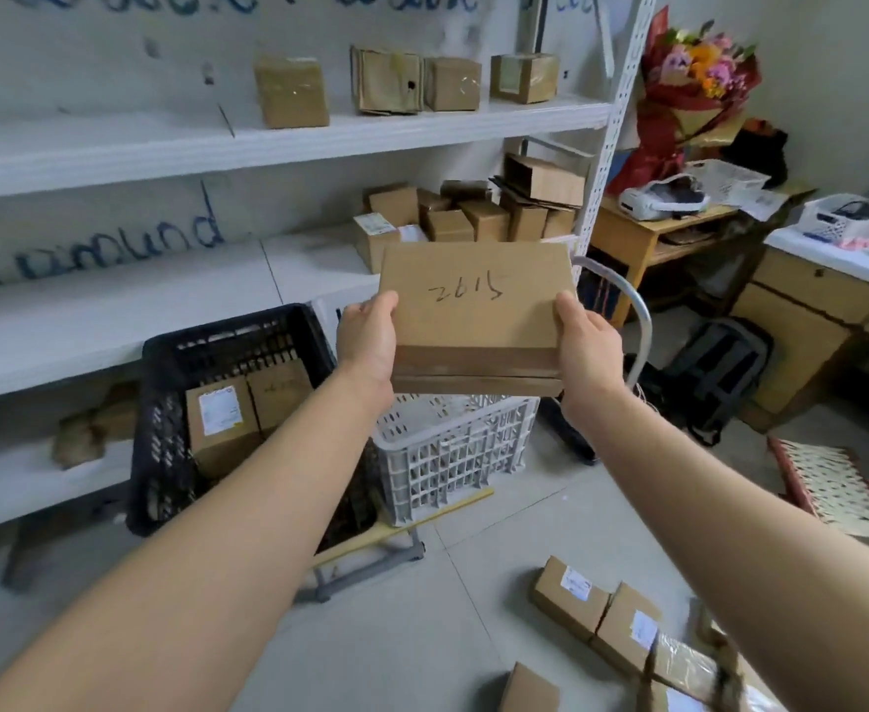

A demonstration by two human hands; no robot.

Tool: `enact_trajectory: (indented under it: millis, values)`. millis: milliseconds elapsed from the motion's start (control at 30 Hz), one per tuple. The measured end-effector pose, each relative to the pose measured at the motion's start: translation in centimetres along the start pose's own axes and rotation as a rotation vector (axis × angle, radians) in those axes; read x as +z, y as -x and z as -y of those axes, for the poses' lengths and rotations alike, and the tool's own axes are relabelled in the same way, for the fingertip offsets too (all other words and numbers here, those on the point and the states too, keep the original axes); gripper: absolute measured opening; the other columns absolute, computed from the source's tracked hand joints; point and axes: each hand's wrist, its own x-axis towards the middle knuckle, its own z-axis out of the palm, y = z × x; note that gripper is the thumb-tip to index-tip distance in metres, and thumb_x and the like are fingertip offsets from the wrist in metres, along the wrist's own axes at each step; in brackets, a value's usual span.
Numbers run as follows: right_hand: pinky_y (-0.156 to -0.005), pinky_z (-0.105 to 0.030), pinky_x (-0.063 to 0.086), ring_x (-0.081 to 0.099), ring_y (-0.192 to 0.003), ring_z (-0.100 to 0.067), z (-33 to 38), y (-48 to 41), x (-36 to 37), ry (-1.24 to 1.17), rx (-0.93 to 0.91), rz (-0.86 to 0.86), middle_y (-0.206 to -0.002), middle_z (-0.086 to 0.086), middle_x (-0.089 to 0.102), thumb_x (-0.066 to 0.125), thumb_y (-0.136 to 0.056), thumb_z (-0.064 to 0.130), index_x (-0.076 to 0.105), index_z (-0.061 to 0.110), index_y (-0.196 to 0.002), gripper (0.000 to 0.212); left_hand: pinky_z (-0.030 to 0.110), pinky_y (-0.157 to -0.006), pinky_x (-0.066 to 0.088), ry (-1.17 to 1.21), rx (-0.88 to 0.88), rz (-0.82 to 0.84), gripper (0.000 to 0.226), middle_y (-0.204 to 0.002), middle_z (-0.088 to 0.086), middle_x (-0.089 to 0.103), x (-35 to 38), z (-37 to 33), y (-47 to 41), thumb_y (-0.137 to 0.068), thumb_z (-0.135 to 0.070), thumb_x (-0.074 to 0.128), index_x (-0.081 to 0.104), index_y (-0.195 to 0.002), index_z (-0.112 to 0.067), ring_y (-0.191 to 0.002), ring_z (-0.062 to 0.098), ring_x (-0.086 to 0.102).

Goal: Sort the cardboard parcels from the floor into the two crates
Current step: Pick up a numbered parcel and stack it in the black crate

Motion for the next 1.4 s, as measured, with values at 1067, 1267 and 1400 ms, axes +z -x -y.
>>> enact_trajectory:
  millis: [1067,1267,1400]
  values:
    - [-0.098,-0.037,0.045,0.058,-0.104,-0.022,-11.8,-3.1,37.4,0.302,0.193,0.572,-0.109,-0.004,0.065,0.050,-0.096,0.033,0.060,0.014,-0.122,0.034,0.044,-0.094,0.050,0.055,-0.267,-0.558,0.002,-0.106,0.006,0.063,-30.7,3.2,-17.8,-0.089,-0.017,0.058,0.056,-0.089,-0.018,-0.101,0.025,0.060]
    - [-0.092,-0.038,0.044,0.056,-0.100,-0.023,-14.9,-6.7,39.4,0.460,0.294,0.666,-0.110,-0.004,0.063,0.052,-0.094,0.039,0.060,0.017,-0.112,0.029,0.047,-0.085,0.052,0.076,-0.350,-0.562,0.043,-0.120,0.008,0.057,-30.8,7.0,-19.4,-0.087,-0.006,0.056,0.045,-0.128,-0.014,-0.101,0.027,0.056]
    - [-0.085,-0.036,0.034,0.046,-0.099,-0.021,-16.2,-8.5,40.3,0.541,0.380,0.755,-0.106,0.002,0.054,0.049,-0.097,0.035,0.053,0.022,-0.129,0.035,0.053,-0.083,0.054,0.062,-0.446,-0.507,0.075,-0.122,0.003,0.048,-31.2,9.4,-19.7,-0.086,-0.002,0.058,0.023,-0.144,-0.036,-0.111,0.031,0.053]
